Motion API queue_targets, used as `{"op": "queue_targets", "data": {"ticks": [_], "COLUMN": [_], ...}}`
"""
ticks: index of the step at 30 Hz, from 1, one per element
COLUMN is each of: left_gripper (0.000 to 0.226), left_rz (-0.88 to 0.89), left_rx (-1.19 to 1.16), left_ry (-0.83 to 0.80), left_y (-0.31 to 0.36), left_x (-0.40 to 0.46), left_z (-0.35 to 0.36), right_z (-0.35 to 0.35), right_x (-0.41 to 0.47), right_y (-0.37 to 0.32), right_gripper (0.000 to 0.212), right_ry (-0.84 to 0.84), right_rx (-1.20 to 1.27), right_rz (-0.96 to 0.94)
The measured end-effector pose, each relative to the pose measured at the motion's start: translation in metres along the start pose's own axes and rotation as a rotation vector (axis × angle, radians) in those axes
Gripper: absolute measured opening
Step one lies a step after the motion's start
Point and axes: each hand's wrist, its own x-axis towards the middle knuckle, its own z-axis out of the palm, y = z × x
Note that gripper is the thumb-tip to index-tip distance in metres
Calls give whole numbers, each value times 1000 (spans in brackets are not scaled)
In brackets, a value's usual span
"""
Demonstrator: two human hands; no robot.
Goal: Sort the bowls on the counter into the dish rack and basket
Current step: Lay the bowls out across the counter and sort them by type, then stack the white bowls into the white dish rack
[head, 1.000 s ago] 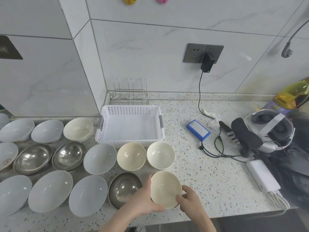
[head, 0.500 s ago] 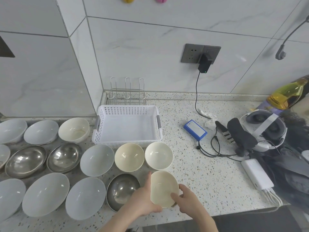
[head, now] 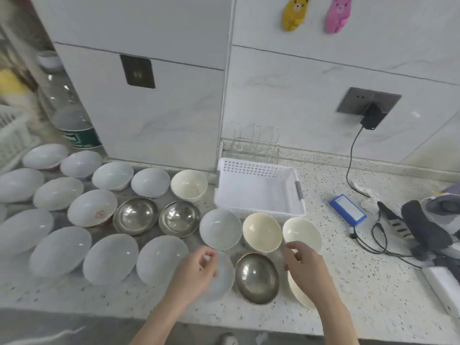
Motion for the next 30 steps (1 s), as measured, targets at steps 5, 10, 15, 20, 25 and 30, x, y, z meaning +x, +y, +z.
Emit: {"op": "queue_targets", "data": {"ticks": [5, 10, 15, 20, 25, 30], "left_gripper": [7, 9, 9, 13, 10, 12], "left_rz": [-79, -182, -276, -362, -396, -424], "left_rx": [-182, -215, -292, -479, -592, -673], "left_ry": [158, 346, 470, 568, 677, 712], "left_y": [-71, -155, -208, -240, -274, -307], "left_x": [-39, -84, -122, -131, -114, -85], "left_z": [-111, -220, -298, -356, -412, -481], "right_z": [107, 218, 292, 353, 407, 469], "right_x": [-36, -82, -121, -146, -152, -143], "right_y": [-98, -181, -248, -307, -365, -428], "right_gripper": [11, 13, 16, 17, 21, 20], "right_ry": [-147, -354, -520, -706, -809, -904], "right_rx": [122, 154, 182, 204, 268, 381], "right_rz": [-169, -243, -254, -232, -151, -3]}}
